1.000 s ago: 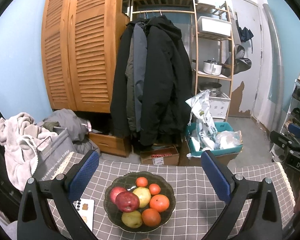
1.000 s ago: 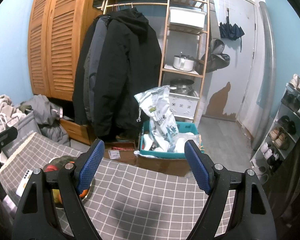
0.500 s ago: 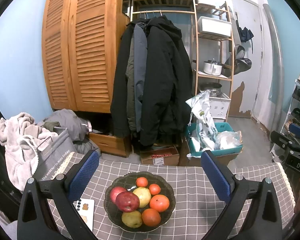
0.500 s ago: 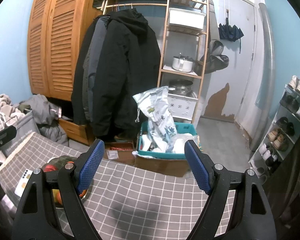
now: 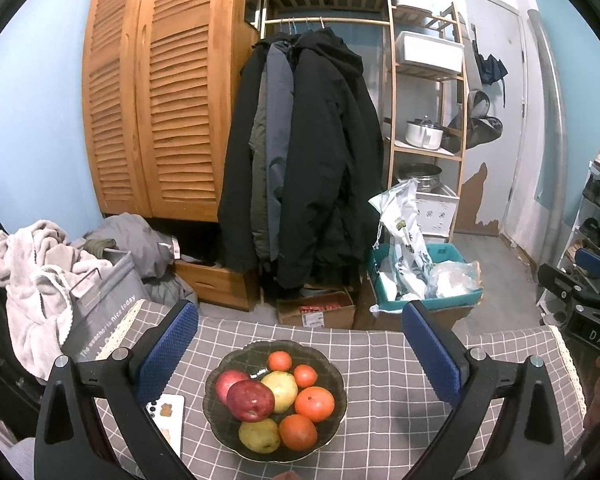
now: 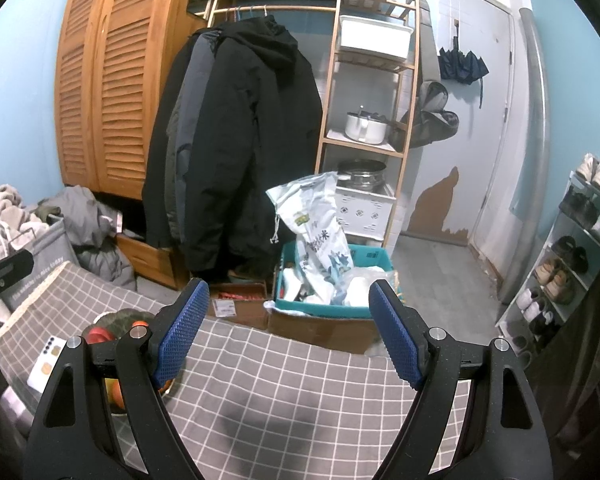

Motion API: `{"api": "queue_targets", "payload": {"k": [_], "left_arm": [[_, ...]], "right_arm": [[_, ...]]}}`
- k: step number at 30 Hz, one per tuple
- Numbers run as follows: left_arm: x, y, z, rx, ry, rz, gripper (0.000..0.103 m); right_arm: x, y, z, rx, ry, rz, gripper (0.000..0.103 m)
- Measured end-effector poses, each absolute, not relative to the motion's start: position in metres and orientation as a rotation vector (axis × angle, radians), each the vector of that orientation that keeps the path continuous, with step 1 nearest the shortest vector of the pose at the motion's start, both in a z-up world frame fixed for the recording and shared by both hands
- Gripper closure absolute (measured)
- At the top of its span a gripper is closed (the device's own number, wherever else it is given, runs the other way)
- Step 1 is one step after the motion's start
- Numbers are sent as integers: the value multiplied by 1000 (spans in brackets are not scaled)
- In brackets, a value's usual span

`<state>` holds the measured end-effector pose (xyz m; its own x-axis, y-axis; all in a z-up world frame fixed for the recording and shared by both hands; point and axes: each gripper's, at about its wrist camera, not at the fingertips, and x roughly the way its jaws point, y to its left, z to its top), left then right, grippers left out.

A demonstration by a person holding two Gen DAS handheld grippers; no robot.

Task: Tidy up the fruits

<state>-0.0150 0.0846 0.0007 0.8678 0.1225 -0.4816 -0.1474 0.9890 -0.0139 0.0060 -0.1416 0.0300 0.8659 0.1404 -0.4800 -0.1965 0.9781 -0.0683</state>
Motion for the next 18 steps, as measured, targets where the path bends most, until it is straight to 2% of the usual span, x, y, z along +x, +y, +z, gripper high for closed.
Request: {"api": "queue_targets", "payload": {"k": [18], "left_arm": [[-10,83,-5,-62,521,128,0]], "right_arm": [[6,-141,31,-119,495,177,22]]}}
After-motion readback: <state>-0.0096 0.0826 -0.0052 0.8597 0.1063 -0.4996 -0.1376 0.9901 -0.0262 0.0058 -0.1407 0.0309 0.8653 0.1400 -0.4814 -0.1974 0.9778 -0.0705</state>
